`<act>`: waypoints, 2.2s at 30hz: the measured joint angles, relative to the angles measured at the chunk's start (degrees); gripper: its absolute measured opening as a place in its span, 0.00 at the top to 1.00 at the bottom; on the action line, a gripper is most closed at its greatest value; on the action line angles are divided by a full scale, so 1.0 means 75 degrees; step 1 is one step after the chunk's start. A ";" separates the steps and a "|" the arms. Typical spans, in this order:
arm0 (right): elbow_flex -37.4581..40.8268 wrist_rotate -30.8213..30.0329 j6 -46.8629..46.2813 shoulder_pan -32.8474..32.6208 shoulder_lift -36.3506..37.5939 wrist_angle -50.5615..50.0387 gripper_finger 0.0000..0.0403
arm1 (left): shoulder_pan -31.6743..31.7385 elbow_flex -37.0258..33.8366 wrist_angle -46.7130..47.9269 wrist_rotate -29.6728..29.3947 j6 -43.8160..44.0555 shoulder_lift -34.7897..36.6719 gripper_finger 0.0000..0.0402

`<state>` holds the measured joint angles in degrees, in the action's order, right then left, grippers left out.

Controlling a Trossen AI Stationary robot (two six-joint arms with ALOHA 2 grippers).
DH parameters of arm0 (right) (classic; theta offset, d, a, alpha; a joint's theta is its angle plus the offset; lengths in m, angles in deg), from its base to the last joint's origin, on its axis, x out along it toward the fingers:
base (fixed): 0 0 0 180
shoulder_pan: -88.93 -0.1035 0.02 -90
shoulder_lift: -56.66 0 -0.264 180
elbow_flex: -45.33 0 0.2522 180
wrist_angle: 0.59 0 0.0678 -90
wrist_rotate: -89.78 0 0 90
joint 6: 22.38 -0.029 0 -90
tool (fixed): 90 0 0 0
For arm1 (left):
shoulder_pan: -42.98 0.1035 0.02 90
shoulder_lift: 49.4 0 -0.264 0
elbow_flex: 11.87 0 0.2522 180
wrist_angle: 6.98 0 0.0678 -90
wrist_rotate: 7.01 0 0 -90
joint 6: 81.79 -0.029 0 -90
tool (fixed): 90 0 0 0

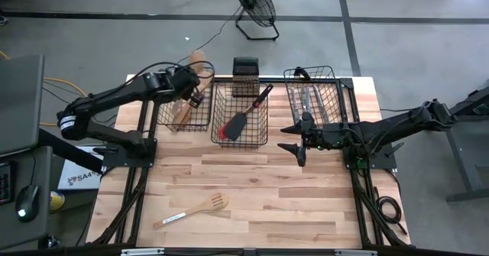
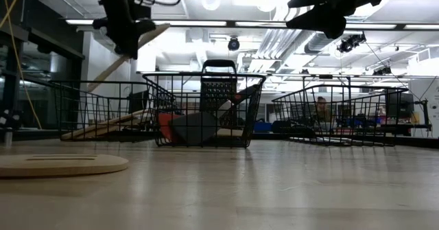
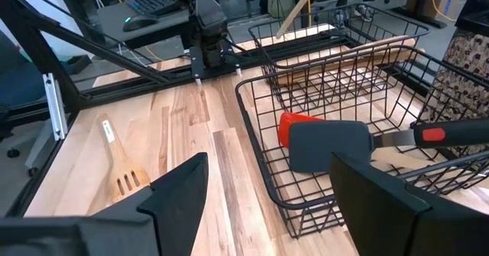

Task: Pick & Place Kitchen Items
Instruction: Put the light brown wooden serving fork into the left wire basket

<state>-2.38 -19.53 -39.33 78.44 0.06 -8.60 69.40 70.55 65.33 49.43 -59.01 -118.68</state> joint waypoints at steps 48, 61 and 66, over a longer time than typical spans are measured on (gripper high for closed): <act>0.0000 -0.0020 -0.0198 0.0000 0.0000 -0.0176 0.35 | 0.2095 -0.1255 -0.0811 0.2367 -0.0390 -0.1598 0.80; 0.0000 -0.0029 -0.0197 0.0000 0.0000 -0.0176 0.35 | 0.2094 -0.1255 -0.0969 0.2439 -0.0425 -0.1913 0.78; 0.0000 -0.0028 -0.0196 0.0001 0.0000 -0.0176 0.35 | 0.2095 -0.1255 -0.0998 0.2492 -0.0426 -0.1912 0.77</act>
<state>-2.38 -19.75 -40.79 78.45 0.06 -9.92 85.11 61.14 57.85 68.12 -62.21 -133.02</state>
